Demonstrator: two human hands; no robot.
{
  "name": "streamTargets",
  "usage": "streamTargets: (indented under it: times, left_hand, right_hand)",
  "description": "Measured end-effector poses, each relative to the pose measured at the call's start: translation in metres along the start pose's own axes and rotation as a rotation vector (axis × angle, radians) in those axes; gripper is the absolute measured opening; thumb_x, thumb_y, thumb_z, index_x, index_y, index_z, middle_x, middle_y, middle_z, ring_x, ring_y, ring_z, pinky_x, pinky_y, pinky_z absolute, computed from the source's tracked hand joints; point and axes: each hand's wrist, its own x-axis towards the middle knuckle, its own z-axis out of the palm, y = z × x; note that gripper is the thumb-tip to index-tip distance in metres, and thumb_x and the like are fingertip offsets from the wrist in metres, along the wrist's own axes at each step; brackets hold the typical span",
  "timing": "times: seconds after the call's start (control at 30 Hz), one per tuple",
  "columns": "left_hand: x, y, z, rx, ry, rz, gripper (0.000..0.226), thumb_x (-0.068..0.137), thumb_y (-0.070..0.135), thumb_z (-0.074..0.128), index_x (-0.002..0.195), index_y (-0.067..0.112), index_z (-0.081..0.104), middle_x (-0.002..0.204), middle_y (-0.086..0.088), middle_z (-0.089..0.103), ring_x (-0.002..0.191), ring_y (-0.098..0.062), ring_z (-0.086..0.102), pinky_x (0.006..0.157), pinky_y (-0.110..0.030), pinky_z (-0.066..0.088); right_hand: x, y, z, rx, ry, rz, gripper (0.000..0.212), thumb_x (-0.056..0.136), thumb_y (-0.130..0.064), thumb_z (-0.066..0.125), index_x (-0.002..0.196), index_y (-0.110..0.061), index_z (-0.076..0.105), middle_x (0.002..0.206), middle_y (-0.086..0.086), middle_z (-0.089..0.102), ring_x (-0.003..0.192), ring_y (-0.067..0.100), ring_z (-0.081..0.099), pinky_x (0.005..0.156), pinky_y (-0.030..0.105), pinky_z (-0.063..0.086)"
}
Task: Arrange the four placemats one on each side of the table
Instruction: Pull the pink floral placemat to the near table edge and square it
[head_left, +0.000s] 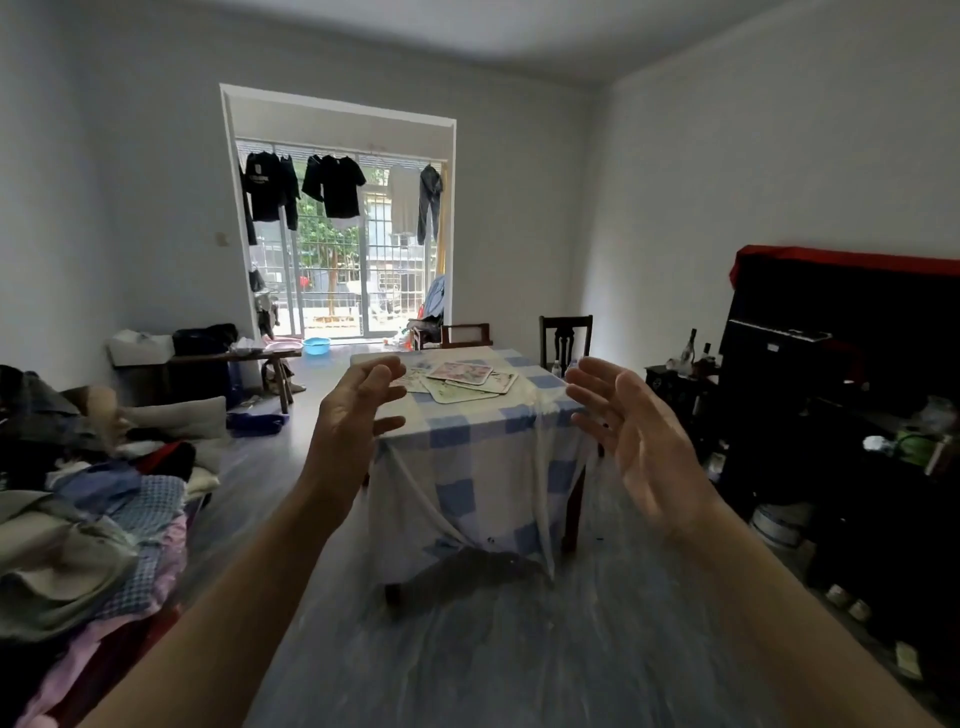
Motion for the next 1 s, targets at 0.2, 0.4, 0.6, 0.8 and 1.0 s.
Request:
streamTargets:
  times: [0.2, 0.4, 0.6, 0.8, 1.0]
  left_hand:
    - [0.095, -0.059, 0.017, 0.017, -0.049, -0.027, 0.040, 0.099, 0.043, 0.041, 0.130, 0.020, 0.052, 0.135, -0.003, 0.057, 0.122, -0.023, 0.056, 0.096, -0.043, 0.051]
    - [0.196, -0.130, 0.032, 0.046, -0.029, -0.060, 0.047, 0.085, 0.055, 0.045, 0.123, 0.028, 0.053, 0.130, 0.001, 0.059, 0.114, -0.017, 0.060, 0.088, -0.037, 0.054]
    - [0.303, -0.195, 0.050, 0.087, 0.027, -0.113, 0.037, 0.099, 0.044, 0.043, 0.125, 0.019, 0.055, 0.129, -0.003, 0.060, 0.114, -0.023, 0.062, 0.089, -0.045, 0.056]
    - [0.404, -0.230, 0.043, 0.129, 0.081, -0.123, 0.037, 0.100, 0.041, 0.044, 0.124, 0.018, 0.058, 0.124, 0.000, 0.063, 0.110, -0.017, 0.063, 0.082, -0.037, 0.057]
    - [0.480, -0.283, 0.016, 0.124, 0.103, -0.154, 0.039, 0.099, 0.042, 0.043, 0.124, 0.017, 0.059, 0.125, 0.000, 0.063, 0.112, -0.018, 0.061, 0.082, -0.035, 0.056]
  right_hand:
    - [0.096, 0.058, -0.015, -0.006, 0.033, 0.014, 0.049, 0.083, -0.052, 0.056, 0.124, -0.027, 0.060, 0.131, -0.002, 0.064, 0.122, 0.015, 0.059, 0.106, 0.044, 0.044]
    - [0.200, 0.138, -0.042, -0.005, 0.088, 0.022, 0.061, 0.075, -0.057, 0.065, 0.127, -0.027, 0.057, 0.130, -0.001, 0.063, 0.121, 0.017, 0.060, 0.103, 0.043, 0.047]
    - [0.307, 0.214, -0.073, 0.026, 0.097, 0.065, 0.067, 0.075, -0.058, 0.062, 0.132, -0.023, 0.054, 0.132, -0.002, 0.061, 0.121, 0.016, 0.060, 0.103, 0.044, 0.048]
    - [0.424, 0.268, -0.070, 0.056, 0.058, 0.099, 0.055, 0.079, -0.059, 0.060, 0.125, -0.029, 0.059, 0.128, -0.005, 0.065, 0.119, 0.013, 0.061, 0.100, 0.042, 0.049]
    - [0.506, 0.322, -0.040, 0.069, 0.006, 0.109, 0.062, 0.076, -0.059, 0.062, 0.128, -0.027, 0.056, 0.127, -0.003, 0.065, 0.118, 0.015, 0.062, 0.098, 0.040, 0.050]
